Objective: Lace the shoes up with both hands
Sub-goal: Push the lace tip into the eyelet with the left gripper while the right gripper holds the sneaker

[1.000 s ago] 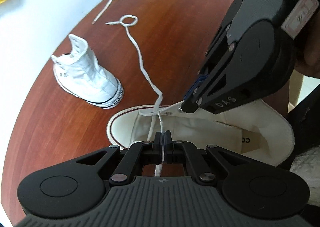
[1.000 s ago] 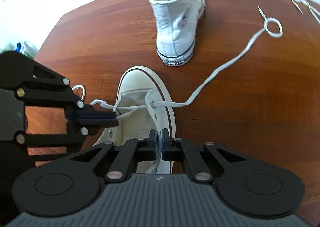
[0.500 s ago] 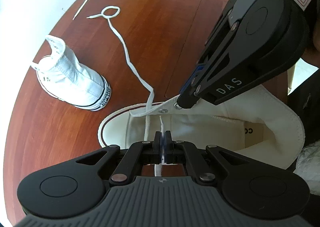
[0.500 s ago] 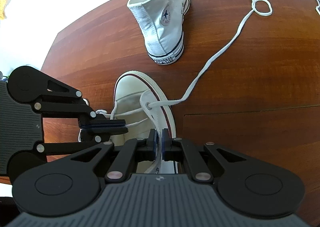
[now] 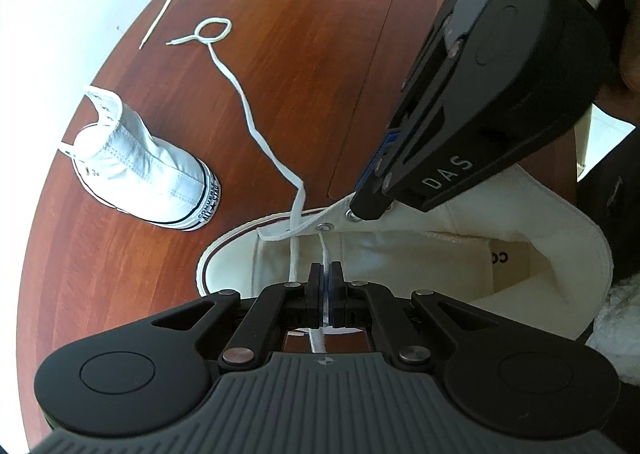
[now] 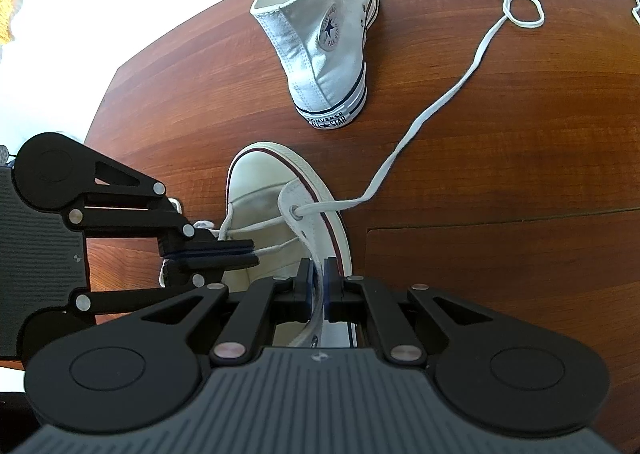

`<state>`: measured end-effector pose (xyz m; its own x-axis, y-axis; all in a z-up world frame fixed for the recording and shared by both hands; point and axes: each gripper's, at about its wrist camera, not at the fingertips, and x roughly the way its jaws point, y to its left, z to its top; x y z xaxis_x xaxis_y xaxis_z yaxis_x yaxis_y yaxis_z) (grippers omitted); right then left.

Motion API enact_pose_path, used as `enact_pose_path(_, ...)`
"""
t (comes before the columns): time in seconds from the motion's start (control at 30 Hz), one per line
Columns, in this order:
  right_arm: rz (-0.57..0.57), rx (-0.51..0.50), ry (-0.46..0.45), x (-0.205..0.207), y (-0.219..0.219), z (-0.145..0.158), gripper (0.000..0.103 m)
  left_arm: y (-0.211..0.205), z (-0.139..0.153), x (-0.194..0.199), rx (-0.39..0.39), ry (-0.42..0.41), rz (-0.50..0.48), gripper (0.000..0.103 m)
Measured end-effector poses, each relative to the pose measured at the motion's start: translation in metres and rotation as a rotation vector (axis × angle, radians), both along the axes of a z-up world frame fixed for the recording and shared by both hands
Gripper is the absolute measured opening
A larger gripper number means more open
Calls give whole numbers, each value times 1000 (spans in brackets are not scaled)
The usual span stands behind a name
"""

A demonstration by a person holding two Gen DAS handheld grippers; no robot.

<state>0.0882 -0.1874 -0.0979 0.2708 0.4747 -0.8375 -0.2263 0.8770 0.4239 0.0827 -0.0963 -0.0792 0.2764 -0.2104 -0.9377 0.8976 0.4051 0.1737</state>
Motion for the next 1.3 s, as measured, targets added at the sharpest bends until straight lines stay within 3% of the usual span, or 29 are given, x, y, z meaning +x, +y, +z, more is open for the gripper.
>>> enact_pose_path(0.87,9,-7,-3,1,2,0,6,-3,-1,0,6,-16,-10,2)
enact_pose_path(1.3,79,5,-46,-4,5,14,9,-7,-6,7,2,-12,27,2)
